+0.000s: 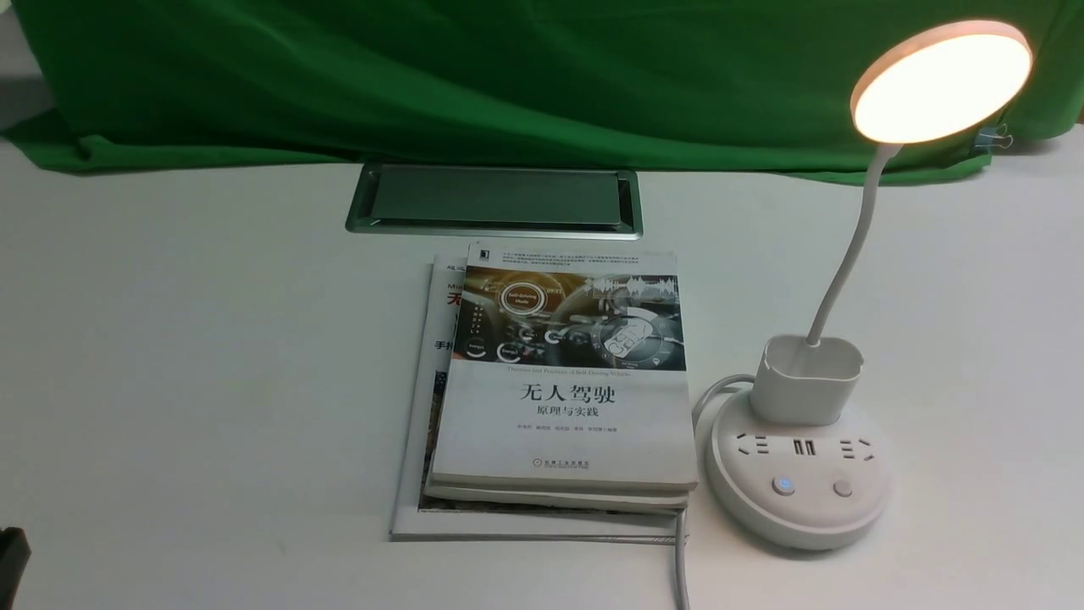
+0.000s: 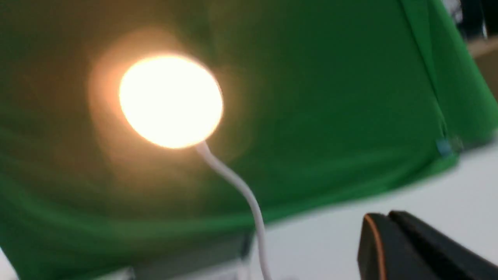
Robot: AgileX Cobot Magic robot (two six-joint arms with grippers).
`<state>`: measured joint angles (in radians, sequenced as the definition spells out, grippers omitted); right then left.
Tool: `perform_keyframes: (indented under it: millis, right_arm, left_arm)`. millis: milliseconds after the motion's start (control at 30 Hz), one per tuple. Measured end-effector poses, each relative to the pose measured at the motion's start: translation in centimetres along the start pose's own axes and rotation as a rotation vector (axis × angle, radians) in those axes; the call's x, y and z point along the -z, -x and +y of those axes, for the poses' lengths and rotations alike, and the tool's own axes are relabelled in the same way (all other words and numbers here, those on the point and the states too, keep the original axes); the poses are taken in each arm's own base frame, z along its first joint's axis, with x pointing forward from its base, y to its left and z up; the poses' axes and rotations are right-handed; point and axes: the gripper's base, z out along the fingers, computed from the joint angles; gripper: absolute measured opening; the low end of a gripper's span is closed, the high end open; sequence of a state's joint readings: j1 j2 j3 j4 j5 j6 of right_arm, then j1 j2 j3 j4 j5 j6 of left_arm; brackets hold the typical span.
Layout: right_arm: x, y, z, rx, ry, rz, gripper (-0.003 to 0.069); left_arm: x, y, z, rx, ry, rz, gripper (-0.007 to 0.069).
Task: Turn off the desk lamp on the white desktop by hand.
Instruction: 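Press the power button on the lamp base to turn the lamp off with the right gripper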
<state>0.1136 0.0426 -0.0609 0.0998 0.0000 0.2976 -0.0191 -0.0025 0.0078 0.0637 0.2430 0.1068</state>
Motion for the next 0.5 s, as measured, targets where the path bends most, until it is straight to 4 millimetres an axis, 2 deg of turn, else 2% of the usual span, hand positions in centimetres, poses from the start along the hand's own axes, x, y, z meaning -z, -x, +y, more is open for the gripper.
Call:
perform_keyframes:
  millis: [100,267,333,400,433,500]
  right_arm:
    - [-1.3,2.8,1.6,0.084,-0.037,0.234,0.0057]
    - [-5.6,5.9,3.6,0.245,-0.084,0.7,0.0055]
    - [-7.5,5.9,3.7,0.28,-0.101,0.875,0.0055]
    - [-9.7,4.9,3.5,0.299,-0.125,1.088,0.0052]
    - [-9.7,5.0,3.5,0.302,-0.123,1.089,0.0052]
    - [-11.9,3.7,3.2,0.302,-0.139,1.217,0.0048]
  left_arm:
    - [0.0,0.0,0.0,0.0,0.0,0.0,0.002]
    - [0.0,0.0,0.0,0.0,0.0,0.0,0.002]
    - [0.0,0.0,0.0,0.0,0.0,0.0,0.002]
    - [0.0,0.0,0.0,0.0,0.0,0.0,0.002]
    - [0.0,0.0,0.0,0.0,0.0,0.0,0.002]
    - [0.0,0.0,0.0,0.0,0.0,0.0,0.002]
